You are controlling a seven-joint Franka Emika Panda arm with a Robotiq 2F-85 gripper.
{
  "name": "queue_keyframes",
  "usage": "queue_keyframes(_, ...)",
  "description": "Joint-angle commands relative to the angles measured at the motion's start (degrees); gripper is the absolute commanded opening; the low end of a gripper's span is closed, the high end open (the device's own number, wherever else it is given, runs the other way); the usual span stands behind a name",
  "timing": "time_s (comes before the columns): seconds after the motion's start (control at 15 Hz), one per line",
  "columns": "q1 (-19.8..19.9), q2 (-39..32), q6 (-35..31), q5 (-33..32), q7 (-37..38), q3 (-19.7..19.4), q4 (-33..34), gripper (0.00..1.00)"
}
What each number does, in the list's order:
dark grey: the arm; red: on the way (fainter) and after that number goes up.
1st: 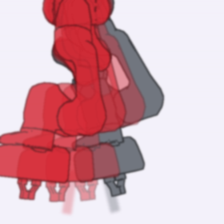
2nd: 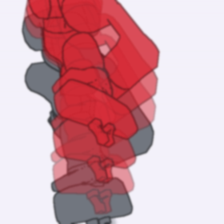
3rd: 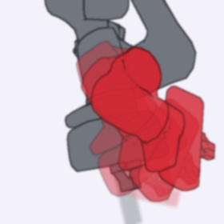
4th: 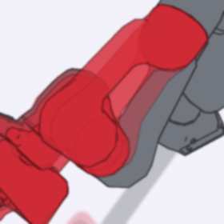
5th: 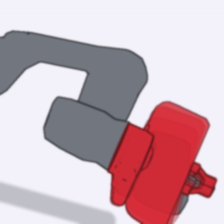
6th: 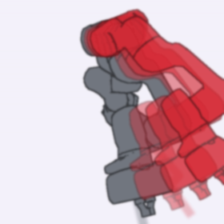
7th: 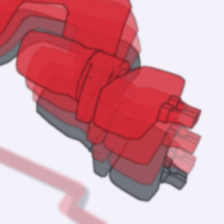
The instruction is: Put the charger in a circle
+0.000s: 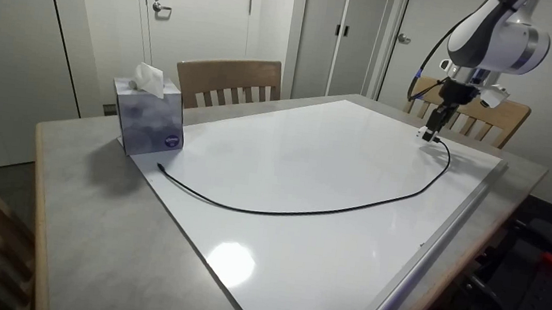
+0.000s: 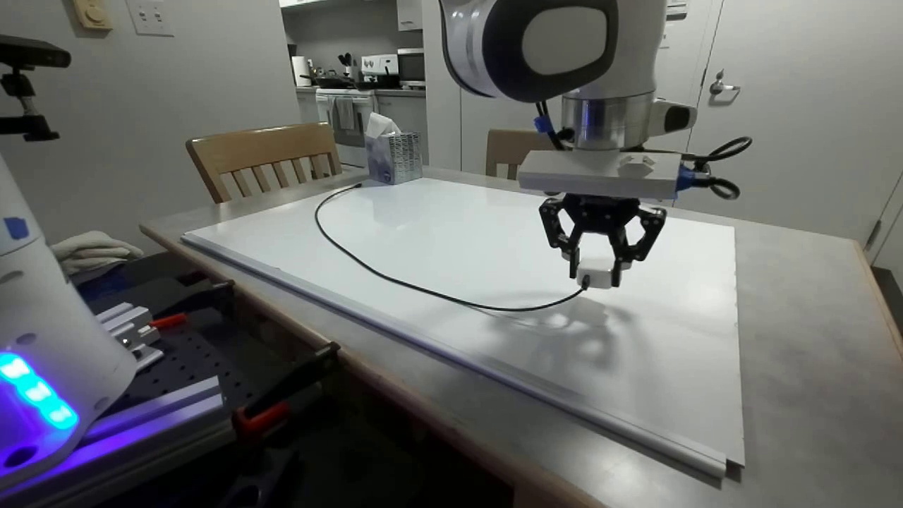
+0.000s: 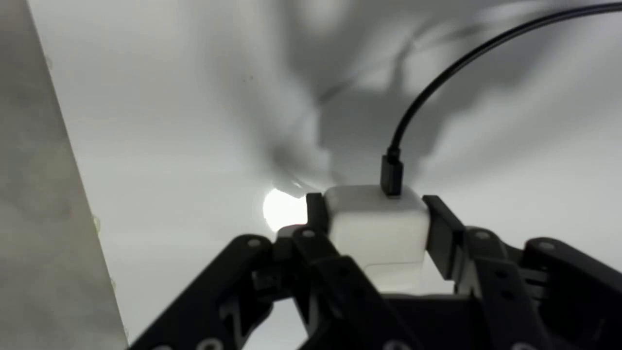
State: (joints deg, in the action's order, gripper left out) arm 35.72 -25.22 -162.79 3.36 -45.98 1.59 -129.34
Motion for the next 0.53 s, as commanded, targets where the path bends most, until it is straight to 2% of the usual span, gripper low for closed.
queue_keyframes(0.0, -1.2, -1.5, 6.4, -4.8, -6.2, -0.9, 7.0, 0.26)
queue_keyframes(0.2, -2.5, -3.9, 10.3, -5.5, -12.7, -0.2, 13.9, 0.26)
queue_keyframes(0.47, -2.9, -8.3, 9.1, -4.4, -24.4, 1.1, 19.6, 0.26)
